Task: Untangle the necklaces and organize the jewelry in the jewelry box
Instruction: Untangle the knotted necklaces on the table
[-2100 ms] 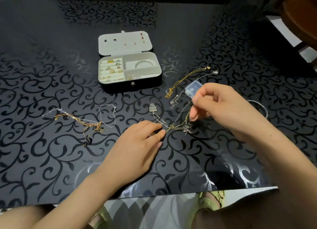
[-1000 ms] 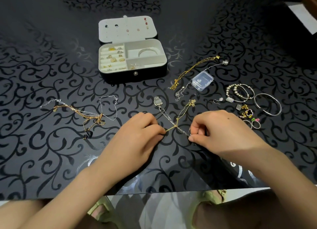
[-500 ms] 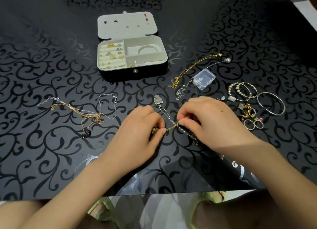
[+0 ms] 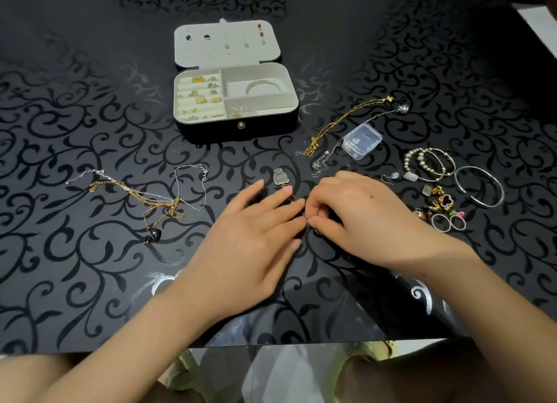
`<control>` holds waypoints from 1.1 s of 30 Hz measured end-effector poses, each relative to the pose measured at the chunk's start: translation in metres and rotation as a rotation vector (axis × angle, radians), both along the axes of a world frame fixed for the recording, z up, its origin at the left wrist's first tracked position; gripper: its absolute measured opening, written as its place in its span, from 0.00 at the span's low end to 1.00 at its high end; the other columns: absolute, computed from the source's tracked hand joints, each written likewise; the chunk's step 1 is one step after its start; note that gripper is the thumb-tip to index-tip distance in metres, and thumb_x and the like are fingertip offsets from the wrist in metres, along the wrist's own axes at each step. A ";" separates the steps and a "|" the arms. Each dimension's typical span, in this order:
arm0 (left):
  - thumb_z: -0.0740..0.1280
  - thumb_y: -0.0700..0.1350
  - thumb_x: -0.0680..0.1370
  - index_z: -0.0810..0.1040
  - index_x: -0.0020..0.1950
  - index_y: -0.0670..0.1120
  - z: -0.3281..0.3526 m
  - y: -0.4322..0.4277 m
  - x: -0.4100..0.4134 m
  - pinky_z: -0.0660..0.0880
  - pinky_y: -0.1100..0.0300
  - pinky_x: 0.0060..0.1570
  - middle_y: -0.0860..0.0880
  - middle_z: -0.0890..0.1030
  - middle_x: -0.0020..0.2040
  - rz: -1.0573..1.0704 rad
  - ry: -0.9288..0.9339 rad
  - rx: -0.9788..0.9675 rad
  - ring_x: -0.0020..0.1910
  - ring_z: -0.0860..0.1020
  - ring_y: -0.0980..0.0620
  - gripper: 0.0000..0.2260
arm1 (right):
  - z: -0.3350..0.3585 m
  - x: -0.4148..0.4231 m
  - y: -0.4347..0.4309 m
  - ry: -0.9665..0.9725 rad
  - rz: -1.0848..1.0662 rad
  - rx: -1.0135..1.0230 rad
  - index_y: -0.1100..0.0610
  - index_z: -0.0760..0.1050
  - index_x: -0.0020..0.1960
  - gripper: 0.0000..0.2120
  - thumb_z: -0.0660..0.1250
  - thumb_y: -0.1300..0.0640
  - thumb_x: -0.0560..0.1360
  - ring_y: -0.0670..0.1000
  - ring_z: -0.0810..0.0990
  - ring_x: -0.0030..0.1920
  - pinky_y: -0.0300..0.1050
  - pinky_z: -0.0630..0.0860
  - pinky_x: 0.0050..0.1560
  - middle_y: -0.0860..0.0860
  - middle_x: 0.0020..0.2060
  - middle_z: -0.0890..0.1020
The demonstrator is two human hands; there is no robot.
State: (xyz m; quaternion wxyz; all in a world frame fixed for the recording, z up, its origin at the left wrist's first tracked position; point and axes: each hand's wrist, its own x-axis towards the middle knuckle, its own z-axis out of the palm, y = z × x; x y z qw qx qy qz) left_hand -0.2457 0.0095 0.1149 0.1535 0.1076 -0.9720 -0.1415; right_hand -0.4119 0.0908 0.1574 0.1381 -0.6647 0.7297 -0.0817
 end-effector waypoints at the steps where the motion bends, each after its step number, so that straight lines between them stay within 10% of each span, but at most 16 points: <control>1: 0.59 0.46 0.78 0.80 0.59 0.44 -0.001 0.001 0.000 0.63 0.43 0.67 0.48 0.79 0.62 -0.006 0.002 0.004 0.66 0.73 0.46 0.15 | 0.000 -0.001 0.000 -0.007 0.002 0.010 0.50 0.73 0.44 0.04 0.62 0.52 0.76 0.45 0.66 0.43 0.40 0.62 0.44 0.42 0.37 0.71; 33: 0.57 0.52 0.79 0.79 0.60 0.48 -0.003 -0.010 0.003 0.55 0.37 0.70 0.46 0.77 0.64 0.052 -0.045 -0.040 0.68 0.70 0.44 0.16 | 0.001 -0.006 0.001 -0.012 -0.109 -0.072 0.49 0.75 0.42 0.04 0.63 0.51 0.75 0.47 0.71 0.45 0.44 0.68 0.48 0.43 0.38 0.76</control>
